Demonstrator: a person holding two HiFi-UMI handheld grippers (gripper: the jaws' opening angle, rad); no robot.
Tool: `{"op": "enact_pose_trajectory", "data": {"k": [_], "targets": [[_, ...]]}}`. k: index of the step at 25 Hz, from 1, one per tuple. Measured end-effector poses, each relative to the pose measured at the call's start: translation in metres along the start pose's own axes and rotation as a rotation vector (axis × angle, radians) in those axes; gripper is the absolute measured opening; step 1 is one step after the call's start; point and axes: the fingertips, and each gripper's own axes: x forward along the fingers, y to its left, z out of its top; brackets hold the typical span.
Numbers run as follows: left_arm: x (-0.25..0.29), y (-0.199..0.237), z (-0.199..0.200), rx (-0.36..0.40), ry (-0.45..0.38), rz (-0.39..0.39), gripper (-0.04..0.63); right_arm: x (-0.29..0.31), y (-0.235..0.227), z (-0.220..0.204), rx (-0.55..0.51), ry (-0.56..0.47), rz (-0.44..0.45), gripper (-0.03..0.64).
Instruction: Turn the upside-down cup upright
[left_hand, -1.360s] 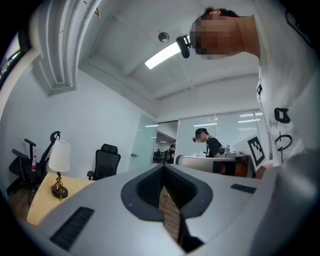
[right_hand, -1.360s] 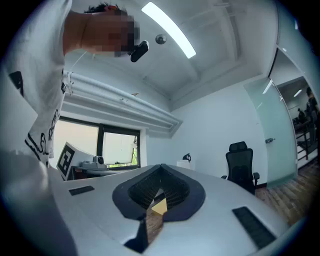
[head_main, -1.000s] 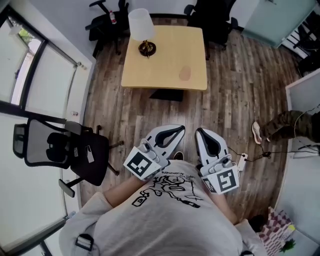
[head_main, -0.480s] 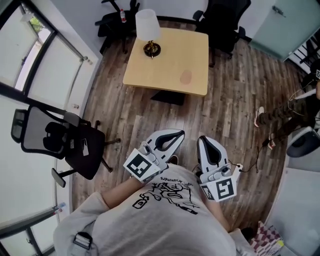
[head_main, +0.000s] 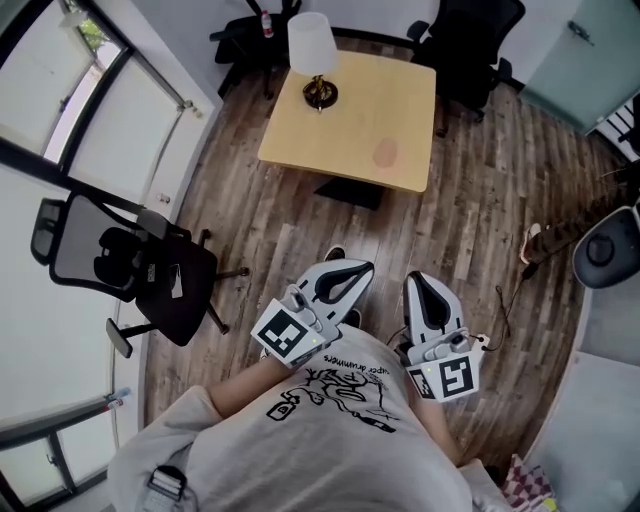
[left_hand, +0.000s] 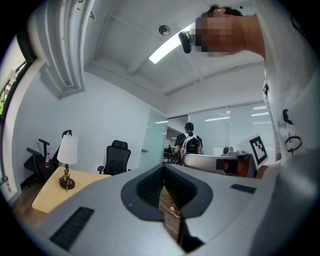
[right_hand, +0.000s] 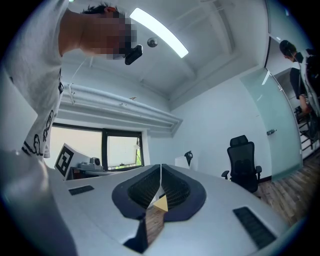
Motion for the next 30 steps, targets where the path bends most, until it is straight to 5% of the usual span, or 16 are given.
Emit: {"op": "enact_pose_trajectory", "data": {"k": [16, 30], "targets": [[0.055, 0.117, 0.017, 0.000, -0.024, 0.031, 0.006, 0.108, -0.050, -0.003, -0.037, 0.027, 0.017, 0.025], [0.111, 0.253, 0.046, -0.007, -0.035, -0.058, 0.006, 0.260, -0.099, 0.002, -0.073, 0.064, 0.002, 0.025]]}}
